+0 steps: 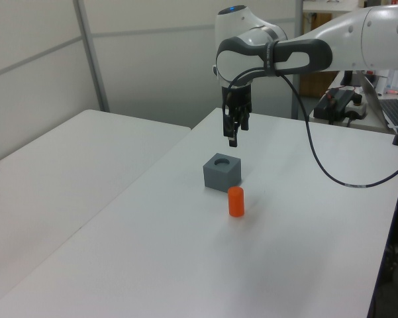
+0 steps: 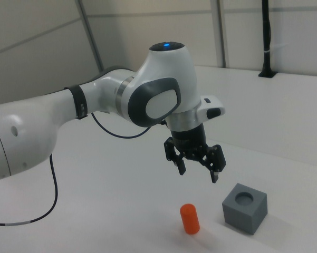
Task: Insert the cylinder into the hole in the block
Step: 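Move the gripper down over the orange cylinder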
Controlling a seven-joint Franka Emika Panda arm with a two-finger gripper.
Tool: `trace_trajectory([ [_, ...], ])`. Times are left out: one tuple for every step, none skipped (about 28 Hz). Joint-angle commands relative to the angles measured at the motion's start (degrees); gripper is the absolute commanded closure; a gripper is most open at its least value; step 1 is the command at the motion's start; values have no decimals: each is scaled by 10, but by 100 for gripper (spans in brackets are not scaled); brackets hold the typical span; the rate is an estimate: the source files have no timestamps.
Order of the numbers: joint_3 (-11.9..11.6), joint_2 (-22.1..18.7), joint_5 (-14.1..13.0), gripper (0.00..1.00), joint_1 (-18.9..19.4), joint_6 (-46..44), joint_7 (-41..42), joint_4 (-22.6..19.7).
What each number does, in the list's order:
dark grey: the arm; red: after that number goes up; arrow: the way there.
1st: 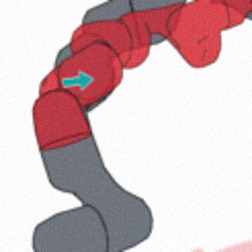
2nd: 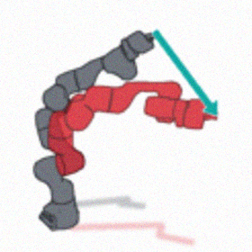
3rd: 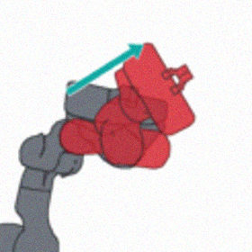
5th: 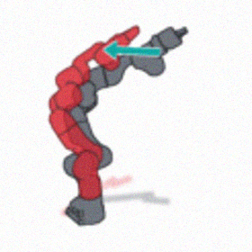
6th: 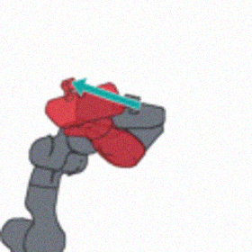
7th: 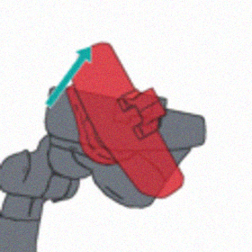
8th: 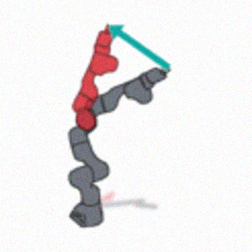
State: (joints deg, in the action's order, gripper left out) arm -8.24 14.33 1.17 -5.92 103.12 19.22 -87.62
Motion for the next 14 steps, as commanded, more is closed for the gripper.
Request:
trace_trajectory([
  [2, -51, 7, 0, 4, 41, 6, -96],
  [5, -57, 6, 0, 6, 58, 6, -108],
  [7, -62, 6, 0, 8, 74, 6, -123],
  [9, -69, 6, 0, 9, 91, 6, -138],
  [9, -74, 6, 0, 11, 106, 6, -153],
  [10, -79, 6, 0, 12, 121, 6, -166],
  [10, -88, 6, 0, 14, 145, 6, -190],
  [11, -90, 6, 0, 17, 155, 6, -200],
  [11, -92, 6, 0, 19, 163, 7, -207],
  [11, -93, 6, 0, 21, 169, 7, -214],
  [11, -94, 7, 0, 21, 175, 7, -219],
  [15, -91, 7, 0, 22, 184, 7, -227],
  [18, -88, 7, 0, 22, 190, 7, -228],
  [22, -83, 7, 0, 22, 197, 6, -229],
])
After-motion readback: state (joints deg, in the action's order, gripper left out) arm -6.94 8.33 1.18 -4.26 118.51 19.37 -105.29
